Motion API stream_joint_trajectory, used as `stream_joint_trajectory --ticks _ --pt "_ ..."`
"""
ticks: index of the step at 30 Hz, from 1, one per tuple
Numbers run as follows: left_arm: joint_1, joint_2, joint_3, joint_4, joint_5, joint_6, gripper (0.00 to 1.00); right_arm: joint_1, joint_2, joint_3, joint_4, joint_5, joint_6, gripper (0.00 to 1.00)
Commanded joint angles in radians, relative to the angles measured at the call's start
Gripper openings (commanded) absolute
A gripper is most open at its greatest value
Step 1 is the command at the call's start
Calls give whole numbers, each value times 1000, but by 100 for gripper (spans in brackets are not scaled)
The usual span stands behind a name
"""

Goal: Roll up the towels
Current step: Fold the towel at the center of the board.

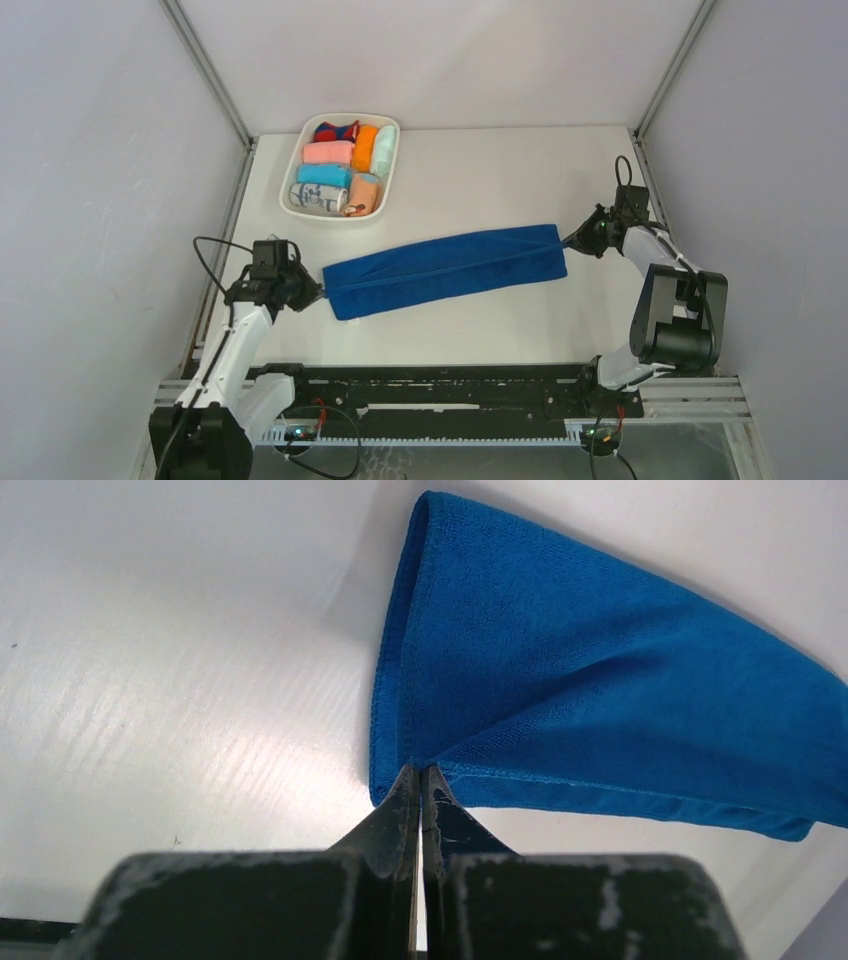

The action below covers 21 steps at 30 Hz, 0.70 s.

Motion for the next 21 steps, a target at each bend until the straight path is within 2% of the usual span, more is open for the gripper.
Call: stream_joint_trajectory --ticks 1,6,12,21 --pt "-6 -61 29 -40 14 -14 0 -14 -62 40 -19 11 -18 0" --pt "-27 -50 -23 -9 34 -29 0 -16 -36 7 -13 25 -20 0" --pt "-136 15 -92 62 -9 -84 0 -17 49 -21 4 64 -28 0" --pt "-145 34 -164 101 -57 -113 0 -29 125 -32 0 82 -37 0"
